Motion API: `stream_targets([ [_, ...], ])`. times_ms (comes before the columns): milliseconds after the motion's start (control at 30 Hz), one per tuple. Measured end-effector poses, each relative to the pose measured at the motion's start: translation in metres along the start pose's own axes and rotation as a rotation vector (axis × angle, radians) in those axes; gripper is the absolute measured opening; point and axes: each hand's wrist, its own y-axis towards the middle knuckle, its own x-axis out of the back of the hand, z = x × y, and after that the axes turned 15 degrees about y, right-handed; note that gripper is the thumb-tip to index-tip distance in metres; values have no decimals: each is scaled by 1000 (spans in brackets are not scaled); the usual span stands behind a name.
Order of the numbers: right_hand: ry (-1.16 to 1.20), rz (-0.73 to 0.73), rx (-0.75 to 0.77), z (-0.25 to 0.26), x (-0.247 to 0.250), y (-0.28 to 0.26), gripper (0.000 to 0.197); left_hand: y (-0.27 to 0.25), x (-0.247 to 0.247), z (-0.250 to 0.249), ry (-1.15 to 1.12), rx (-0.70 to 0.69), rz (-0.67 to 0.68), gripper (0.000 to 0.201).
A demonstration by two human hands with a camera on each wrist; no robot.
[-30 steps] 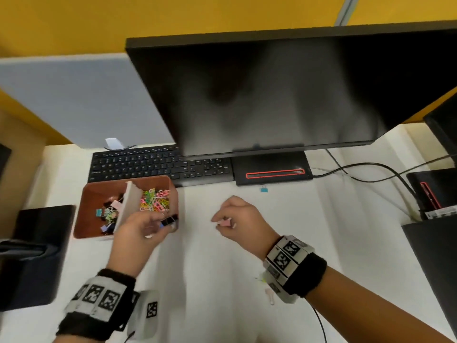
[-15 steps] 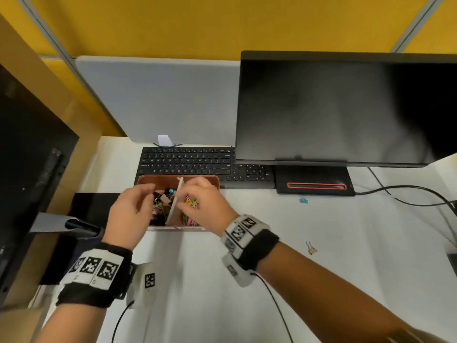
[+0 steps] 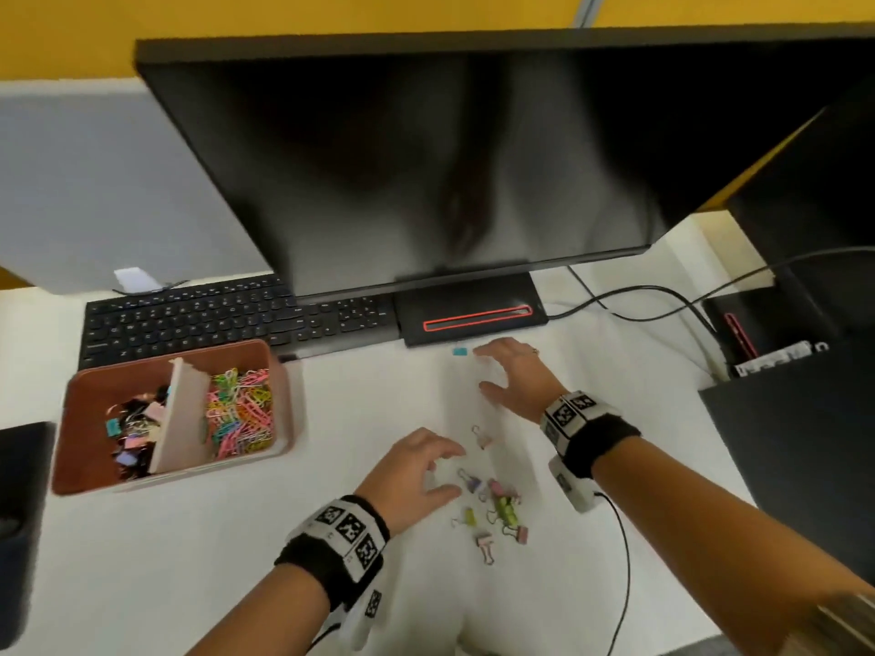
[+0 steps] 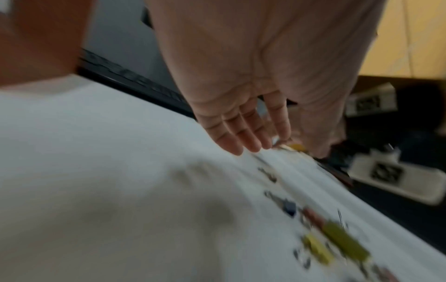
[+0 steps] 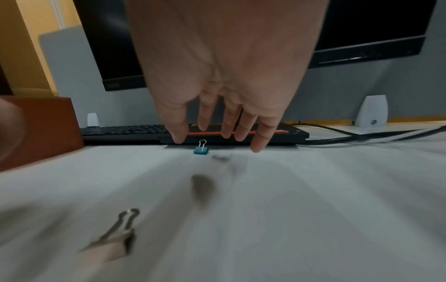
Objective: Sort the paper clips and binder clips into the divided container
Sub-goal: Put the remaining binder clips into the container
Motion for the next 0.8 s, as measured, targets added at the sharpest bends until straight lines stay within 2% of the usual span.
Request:
stream_targets([
  [100,-65,110,27,-2,-4,15,54,16,-31,-5,141,-92,145,60],
  [200,-111,163,25,-3,-10,22,58,21,-51,-6,300,-152,196,64],
  [300,-154,164,84,-6,-14,22,58,22,-58,-3,320,-143,131,55],
  [433,-67,175,170,-11,-17,7,45,22,-54,4,253,-106,38,33],
  [567,51,220,155,-22,-23,-32,36,21,-53,12,194,-68,-12,26],
  [633,91,246,133,-26,-27,-51,39,20,-51,18,181,-32,-58,26],
  [800,117,346,83,-20,-42,-77,67,15,-46,26,201,94,-142,35],
])
